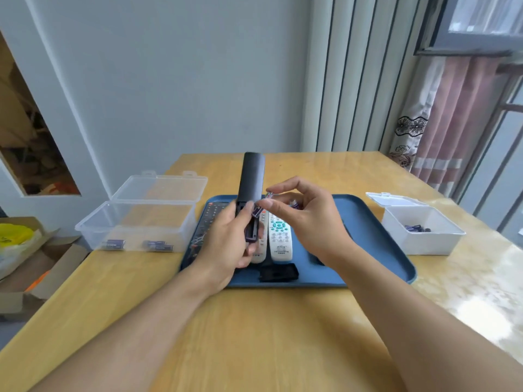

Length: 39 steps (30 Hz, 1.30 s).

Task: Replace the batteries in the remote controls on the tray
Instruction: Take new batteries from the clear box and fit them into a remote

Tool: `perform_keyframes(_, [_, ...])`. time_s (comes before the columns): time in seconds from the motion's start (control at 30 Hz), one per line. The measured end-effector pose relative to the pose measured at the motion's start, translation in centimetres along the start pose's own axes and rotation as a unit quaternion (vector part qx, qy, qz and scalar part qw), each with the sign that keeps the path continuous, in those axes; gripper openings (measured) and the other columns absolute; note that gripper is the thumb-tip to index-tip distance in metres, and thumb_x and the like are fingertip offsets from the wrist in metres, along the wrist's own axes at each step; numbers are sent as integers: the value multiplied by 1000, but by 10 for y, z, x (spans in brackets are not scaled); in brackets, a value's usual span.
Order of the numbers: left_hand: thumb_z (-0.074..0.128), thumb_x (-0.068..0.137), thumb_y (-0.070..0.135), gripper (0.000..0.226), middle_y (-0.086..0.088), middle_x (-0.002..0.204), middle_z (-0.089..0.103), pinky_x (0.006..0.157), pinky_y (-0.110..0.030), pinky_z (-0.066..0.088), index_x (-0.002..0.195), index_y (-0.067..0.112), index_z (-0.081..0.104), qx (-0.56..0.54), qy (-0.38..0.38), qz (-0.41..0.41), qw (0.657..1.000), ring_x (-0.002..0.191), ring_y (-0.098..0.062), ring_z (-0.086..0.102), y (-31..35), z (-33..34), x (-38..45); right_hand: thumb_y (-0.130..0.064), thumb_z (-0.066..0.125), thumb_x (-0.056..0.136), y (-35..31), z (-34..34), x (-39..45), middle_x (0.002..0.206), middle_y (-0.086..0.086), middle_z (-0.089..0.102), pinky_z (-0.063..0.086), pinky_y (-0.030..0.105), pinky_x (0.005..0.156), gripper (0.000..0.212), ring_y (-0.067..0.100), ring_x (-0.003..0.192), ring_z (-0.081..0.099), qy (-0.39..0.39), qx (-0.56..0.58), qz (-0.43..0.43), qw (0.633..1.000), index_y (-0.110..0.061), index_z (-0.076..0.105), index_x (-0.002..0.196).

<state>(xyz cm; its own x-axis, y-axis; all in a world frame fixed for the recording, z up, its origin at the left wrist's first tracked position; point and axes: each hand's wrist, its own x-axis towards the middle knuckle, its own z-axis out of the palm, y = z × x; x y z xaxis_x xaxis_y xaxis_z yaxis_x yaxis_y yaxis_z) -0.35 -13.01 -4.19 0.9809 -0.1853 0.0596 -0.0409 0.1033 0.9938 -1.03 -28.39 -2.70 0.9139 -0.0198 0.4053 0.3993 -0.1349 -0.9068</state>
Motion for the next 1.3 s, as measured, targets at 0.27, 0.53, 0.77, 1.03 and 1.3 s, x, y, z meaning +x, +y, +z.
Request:
perform_keyframes(0.27, [22,101,65,69,-6,71,53,41,-23,12,103,10,63,-45,-66,-17,997,48,-14,36,3,-5,-4,-19,84,78,1,9,-6,89,1,76,45,25,58,16,5,57,55,-23,-44,-33,998,-20,72,88])
perform_keyframes(0.53, [37,108,40,44,-9,97,74,45,-29,47,111,13,71,-49,-58,-23,997,67,-30,68,8,-3,-9,-22,85,77,2,3,-2,77,-9,58,41,20,59,21,5,55,41,-15,-108,-52,993,-28,78,96])
perform_keyframes(0.77, [50,105,27,30,-21,102,75,88,-53,59,109,2,66,-111,-63,-48,991,92,-41,74,7,-2,-9,-29,90,70,4,0,-3,79,-1,59,43,11,63,40,2,70,57,-18,-154,-28,988,-27,65,102])
perform_keyframes(1.03, [48,106,18,23,-28,107,73,81,-49,62,119,0,57,-211,-37,-73,974,96,-47,72,10,-4,-4,-25,51,100,1,-5,2,73,3,40,31,23,58,10,7,56,34,23,-43,57,997,-20,61,102])
perform_keyframes(1.3, [44,107,15,23,-28,109,72,82,-47,62,120,-1,55,-224,-22,-55,973,98,-42,73,8,-5,0,-15,41,107,10,-7,5,72,-6,63,39,25,70,11,11,62,42,-9,21,74,997,-18,52,109])
